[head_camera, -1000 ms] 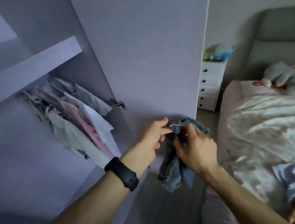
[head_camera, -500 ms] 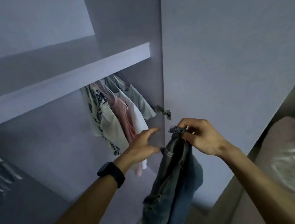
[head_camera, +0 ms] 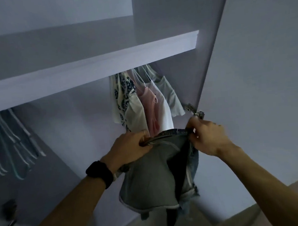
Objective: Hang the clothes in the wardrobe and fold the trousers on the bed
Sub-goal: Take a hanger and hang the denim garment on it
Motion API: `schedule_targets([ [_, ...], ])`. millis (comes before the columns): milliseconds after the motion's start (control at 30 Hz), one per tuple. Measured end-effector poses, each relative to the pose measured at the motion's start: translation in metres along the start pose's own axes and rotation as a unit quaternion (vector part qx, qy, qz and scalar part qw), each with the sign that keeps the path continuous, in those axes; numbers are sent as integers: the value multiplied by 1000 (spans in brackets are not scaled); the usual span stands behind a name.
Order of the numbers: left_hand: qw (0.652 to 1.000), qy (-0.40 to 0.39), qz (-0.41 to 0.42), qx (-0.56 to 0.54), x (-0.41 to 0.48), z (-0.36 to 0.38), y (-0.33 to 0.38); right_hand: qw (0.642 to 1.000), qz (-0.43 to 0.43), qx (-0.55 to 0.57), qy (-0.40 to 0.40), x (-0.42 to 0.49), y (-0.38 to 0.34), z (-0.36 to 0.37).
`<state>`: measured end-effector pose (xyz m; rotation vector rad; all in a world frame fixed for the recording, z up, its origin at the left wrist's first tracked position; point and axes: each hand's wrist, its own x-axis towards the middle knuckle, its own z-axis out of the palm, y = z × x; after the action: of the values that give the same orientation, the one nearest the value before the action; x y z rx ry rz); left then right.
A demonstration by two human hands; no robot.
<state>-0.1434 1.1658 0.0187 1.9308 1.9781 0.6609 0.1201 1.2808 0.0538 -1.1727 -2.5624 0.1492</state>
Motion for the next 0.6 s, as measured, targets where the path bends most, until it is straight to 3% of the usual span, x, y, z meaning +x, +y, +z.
schedule_targets([
  [133, 996, -26, -80, -20, -17, -8, -15, 996, -73, 33, 34, 27, -8, 29],
  [233, 979, -30, -177, -97, -37, -10, -17, 989, -111, 99, 13, 47, -25, 46],
  [367, 951, -7, -291, -105, -68, -26, -9, 969, -191, 154, 0, 68, -43, 63],
  [600, 873, 229, -430, 19, -100, -58, 41, 936, -312, 165, 0, 83, -76, 83],
])
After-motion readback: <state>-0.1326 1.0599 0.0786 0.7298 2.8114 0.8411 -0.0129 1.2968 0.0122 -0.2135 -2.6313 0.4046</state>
